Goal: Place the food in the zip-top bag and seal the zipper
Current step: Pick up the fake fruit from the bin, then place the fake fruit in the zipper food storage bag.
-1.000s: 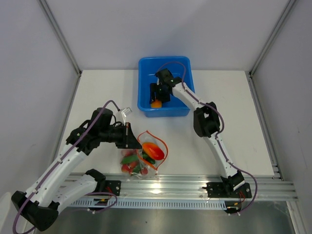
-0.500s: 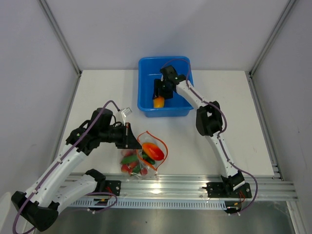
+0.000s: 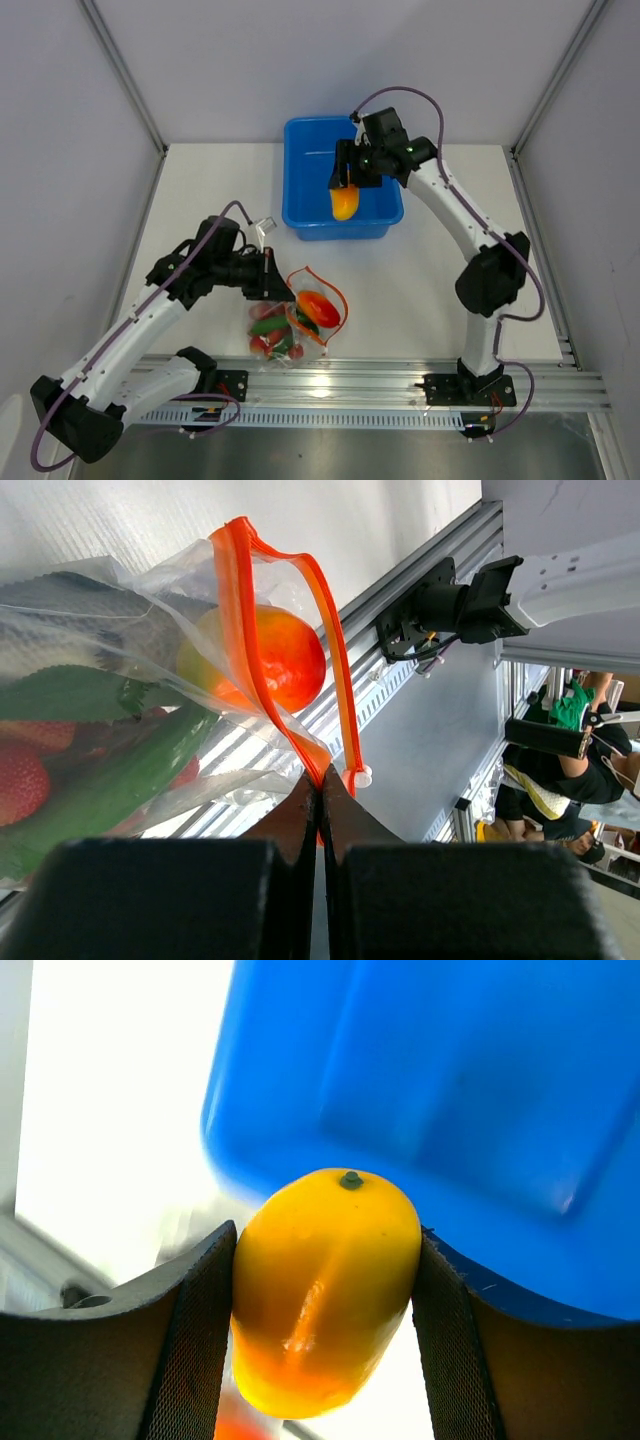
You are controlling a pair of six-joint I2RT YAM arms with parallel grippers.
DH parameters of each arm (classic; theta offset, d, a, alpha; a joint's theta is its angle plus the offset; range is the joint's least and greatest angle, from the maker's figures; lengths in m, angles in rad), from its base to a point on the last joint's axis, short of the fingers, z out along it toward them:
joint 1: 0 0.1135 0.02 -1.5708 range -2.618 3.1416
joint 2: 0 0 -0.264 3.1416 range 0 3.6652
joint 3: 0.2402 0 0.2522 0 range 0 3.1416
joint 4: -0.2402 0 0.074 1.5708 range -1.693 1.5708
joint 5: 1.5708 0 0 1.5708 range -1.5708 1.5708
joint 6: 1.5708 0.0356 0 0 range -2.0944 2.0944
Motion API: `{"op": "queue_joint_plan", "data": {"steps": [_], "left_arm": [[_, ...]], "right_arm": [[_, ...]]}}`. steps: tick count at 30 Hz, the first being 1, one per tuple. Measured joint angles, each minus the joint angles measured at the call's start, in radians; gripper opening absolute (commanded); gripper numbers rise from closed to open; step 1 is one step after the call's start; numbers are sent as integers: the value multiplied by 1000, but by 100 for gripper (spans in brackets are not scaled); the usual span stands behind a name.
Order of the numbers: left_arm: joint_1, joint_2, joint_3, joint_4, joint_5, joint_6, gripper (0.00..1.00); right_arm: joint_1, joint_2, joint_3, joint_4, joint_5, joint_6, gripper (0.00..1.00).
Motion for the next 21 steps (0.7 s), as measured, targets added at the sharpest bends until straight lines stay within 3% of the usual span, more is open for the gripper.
{"op": "queue_joint_plan", "data": {"steps": [5, 12, 21], "left_arm": [[0, 16, 2, 18, 8, 0, 1], [0, 33, 8, 46, 34, -5, 1], [0, 58, 35, 76, 76, -40, 1]], "right_arm": [[69, -207, -215, -8, -40, -37, 0], [220, -413, -552, -8, -224, -60, 0], [265, -452, -597, 54, -369, -43, 0]]}}
